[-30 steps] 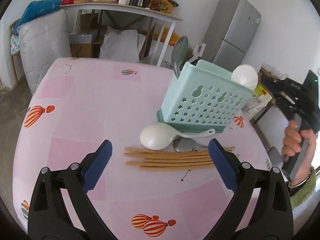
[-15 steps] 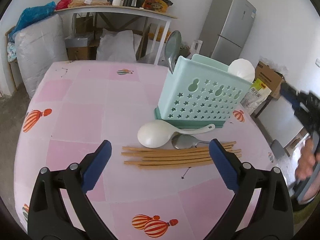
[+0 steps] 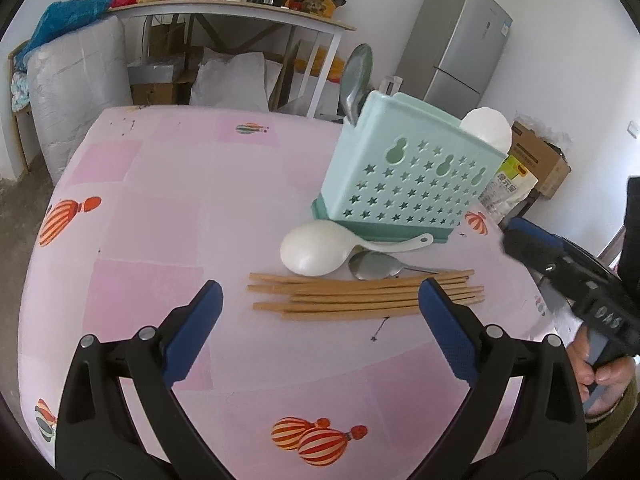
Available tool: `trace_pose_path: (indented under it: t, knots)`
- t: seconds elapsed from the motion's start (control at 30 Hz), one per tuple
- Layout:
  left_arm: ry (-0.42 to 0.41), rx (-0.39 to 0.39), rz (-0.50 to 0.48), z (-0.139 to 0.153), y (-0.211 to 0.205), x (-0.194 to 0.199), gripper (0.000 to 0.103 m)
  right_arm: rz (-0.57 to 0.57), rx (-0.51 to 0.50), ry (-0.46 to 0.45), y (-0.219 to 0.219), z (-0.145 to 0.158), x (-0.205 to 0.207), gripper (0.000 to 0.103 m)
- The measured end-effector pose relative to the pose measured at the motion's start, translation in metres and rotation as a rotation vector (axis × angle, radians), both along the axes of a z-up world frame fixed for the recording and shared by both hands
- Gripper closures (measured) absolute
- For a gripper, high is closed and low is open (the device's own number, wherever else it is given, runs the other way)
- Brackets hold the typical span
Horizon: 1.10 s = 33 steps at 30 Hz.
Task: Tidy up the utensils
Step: 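Reach the left tool to the white rice paddle and grasp it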
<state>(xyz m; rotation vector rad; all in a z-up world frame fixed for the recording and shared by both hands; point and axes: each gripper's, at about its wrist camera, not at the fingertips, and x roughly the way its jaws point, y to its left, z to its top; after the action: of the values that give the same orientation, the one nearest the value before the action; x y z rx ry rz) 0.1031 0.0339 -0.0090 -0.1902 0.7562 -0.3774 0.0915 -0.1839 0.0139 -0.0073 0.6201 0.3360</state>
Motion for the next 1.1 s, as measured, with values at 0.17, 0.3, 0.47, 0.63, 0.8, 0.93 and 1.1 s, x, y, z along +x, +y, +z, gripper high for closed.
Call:
trace_pose_path:
  t: [0.17, 0.3, 0.47, 0.63, 0.8, 0.93, 1.1]
  knots:
    - [0.024, -0.019, -0.005, -0.011, 0.013, 0.009, 0.009, 0.037, -0.096, 0.028, 0.025, -0.013, 0.016, 0.061]
    - [0.010, -0.029, -0.041, -0.011, 0.013, 0.021, 0.009, -0.001, -0.058, 0.056, 0.025, -0.020, 0.018, 0.061]
    - [-0.064, 0.076, -0.136, -0.003, -0.004, 0.035, 0.009, -0.093, 0.056, 0.080, 0.011, -0.032, -0.003, 0.061]
    - [-0.033, 0.174, -0.268, -0.007, -0.033, 0.057, 0.029, -0.155, 0.149, 0.119, -0.003, -0.049, -0.026, 0.061]
    - [0.060, 0.276, -0.303, -0.025, -0.051, 0.076, 0.047, -0.172, 0.187, 0.131, -0.007, -0.056, -0.035, 0.061]
    - [0.017, 0.315, -0.302, -0.018, -0.050, 0.071, 0.070, -0.184, 0.190, 0.117, -0.009, -0.057, -0.035, 0.061]
    - [-0.082, 0.304, -0.261, 0.003, -0.042, 0.063, 0.086, -0.195, 0.215, 0.111, -0.017, -0.059, -0.036, 0.061]
